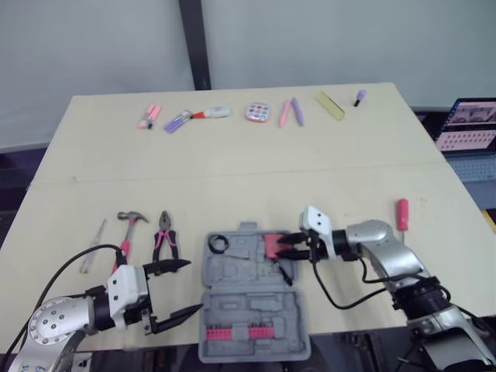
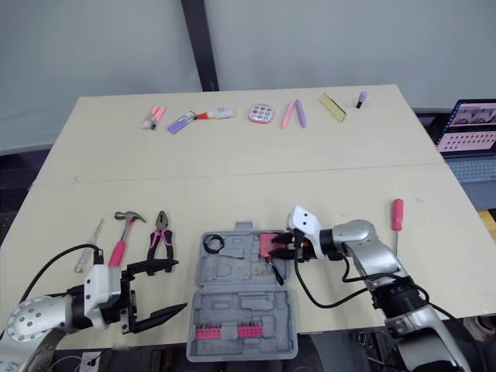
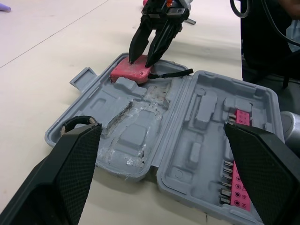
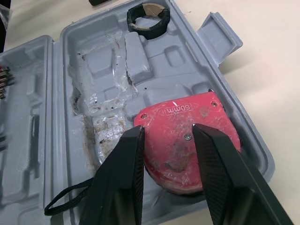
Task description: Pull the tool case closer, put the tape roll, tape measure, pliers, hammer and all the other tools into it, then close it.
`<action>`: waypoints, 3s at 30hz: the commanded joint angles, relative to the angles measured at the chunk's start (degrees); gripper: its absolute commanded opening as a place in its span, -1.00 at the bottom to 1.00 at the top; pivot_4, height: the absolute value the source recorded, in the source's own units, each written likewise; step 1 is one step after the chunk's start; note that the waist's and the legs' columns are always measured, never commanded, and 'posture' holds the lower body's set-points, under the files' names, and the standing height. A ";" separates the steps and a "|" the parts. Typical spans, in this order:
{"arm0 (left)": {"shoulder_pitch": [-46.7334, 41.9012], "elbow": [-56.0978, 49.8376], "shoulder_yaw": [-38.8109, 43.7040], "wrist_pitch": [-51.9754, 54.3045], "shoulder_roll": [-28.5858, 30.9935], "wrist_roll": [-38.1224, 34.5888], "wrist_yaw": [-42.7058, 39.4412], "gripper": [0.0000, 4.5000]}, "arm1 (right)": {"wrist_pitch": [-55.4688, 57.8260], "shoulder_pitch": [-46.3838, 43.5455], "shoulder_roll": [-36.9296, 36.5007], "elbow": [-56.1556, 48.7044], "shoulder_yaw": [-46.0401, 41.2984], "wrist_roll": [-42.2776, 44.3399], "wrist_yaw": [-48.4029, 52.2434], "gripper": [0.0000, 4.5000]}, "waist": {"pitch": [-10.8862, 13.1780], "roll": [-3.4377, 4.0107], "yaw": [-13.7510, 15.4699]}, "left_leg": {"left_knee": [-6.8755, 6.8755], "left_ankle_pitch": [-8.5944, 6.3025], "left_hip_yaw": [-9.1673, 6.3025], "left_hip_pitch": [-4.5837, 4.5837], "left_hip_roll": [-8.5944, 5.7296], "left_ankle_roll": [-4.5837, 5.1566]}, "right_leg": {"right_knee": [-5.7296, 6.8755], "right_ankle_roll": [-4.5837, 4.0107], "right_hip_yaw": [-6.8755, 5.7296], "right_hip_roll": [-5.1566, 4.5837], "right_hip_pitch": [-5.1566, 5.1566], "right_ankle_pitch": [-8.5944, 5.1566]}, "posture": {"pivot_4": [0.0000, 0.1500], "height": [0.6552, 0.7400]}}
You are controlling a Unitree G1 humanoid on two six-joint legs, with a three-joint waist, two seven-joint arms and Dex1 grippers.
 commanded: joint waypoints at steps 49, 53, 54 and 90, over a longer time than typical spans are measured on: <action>-0.26 -1.88 1.65 0.33 0.42 -0.08 0.31 1.00 | -15.23 4.61 0.49 18.44 4.73 -9.32 -5.24 -0.24 | -1.20 -0.71 0.23 | -0.16 -0.24 -0.10 1.01 0.03 0.12 | -0.47 -0.03 -0.10 0.00 1.25 -0.02 | 1.00 1.00; -0.21 -1.99 1.63 0.25 0.39 -0.08 0.31 1.00 | -15.64 4.57 0.55 18.63 4.81 -9.16 -5.29 -0.24 | -1.36 -0.67 0.25 | -0.16 -0.26 -0.11 1.02 0.03 0.13 | -0.53 -0.03 -0.10 0.00 1.31 -0.02 | 1.00 1.00; -0.19 -2.04 1.62 0.26 0.37 -0.09 0.32 1.00 | -15.73 4.55 0.57 18.70 4.80 -9.12 -5.31 -0.24 | -1.38 -0.65 0.25 | -0.16 -0.27 -0.11 1.02 0.03 0.14 | -0.55 -0.03 -0.10 0.00 1.32 -0.02 | 1.00 1.00; 19.49 -8.39 12.17 5.75 -4.35 -5.91 2.32 1.00 | 12.26 44.64 -15.47 -39.36 -26.59 17.86 -7.68 -0.24 | 0.16 -0.17 0.35 | -0.14 -0.43 -0.02 0.55 0.05 0.20 | -1.24 0.09 -0.04 0.03 1.14 0.05 | 1.00 1.00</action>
